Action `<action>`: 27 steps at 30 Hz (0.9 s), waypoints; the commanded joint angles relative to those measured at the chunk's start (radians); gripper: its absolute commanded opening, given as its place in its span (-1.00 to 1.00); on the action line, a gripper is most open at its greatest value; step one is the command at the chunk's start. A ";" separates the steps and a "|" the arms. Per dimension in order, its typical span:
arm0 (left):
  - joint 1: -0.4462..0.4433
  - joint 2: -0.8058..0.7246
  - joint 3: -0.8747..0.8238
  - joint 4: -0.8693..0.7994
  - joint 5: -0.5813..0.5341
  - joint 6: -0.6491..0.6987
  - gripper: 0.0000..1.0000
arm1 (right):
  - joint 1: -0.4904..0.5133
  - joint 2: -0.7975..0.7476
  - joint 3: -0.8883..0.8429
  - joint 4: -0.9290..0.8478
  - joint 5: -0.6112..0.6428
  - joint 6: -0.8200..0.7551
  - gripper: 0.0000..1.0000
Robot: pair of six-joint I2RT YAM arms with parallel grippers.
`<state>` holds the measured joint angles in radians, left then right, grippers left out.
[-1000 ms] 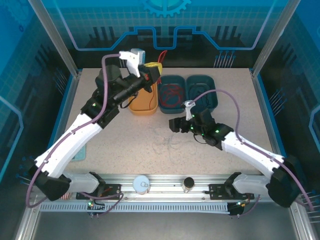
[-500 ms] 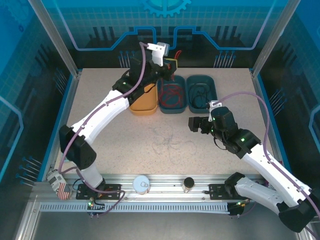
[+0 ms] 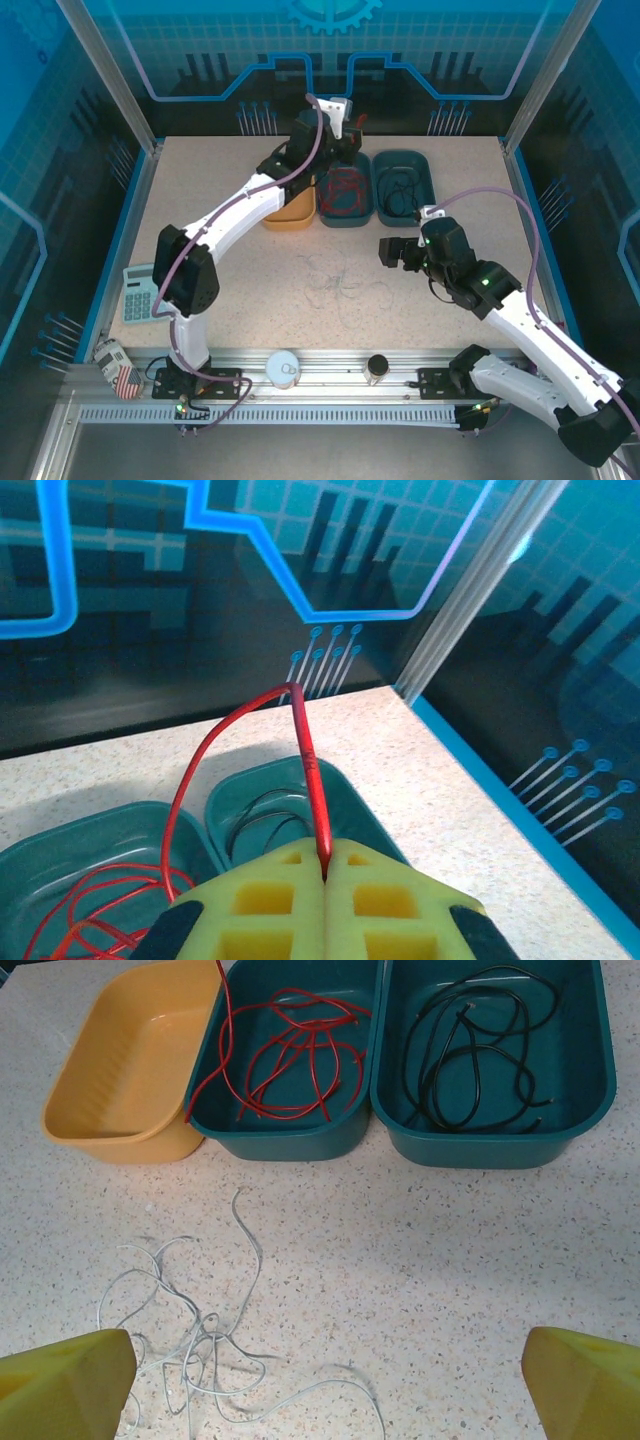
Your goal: Untangle the cables
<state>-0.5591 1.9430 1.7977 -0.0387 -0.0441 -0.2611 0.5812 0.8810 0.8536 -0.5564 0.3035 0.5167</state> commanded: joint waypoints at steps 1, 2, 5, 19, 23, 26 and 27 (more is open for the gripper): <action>0.004 0.036 0.035 0.028 -0.110 0.024 -1.00 | -0.014 -0.008 -0.012 0.006 0.000 0.014 0.99; 0.004 0.045 0.036 0.026 -0.133 0.033 -1.00 | -0.014 -0.008 -0.013 0.006 0.000 0.011 0.99; 0.004 0.074 0.036 0.021 -0.173 0.058 -1.00 | -0.019 -0.008 -0.018 0.006 0.003 0.011 0.99; -0.002 0.262 0.214 -0.096 -0.160 0.115 -1.00 | -0.031 -0.017 -0.025 -0.007 0.004 0.013 0.99; -0.011 0.283 0.254 -0.185 -0.149 0.175 -1.00 | -0.033 -0.027 -0.032 -0.013 0.009 0.013 0.99; -0.029 0.283 0.253 -0.228 -0.163 0.263 -1.00 | -0.037 -0.035 -0.037 -0.015 0.009 0.014 0.99; -0.034 0.284 0.252 -0.238 -0.169 0.292 -1.00 | -0.037 -0.037 -0.039 -0.013 0.009 0.014 0.99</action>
<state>-0.5709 2.2120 2.0117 -0.2066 -0.1905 -0.0795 0.5571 0.8642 0.8307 -0.5610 0.3038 0.5171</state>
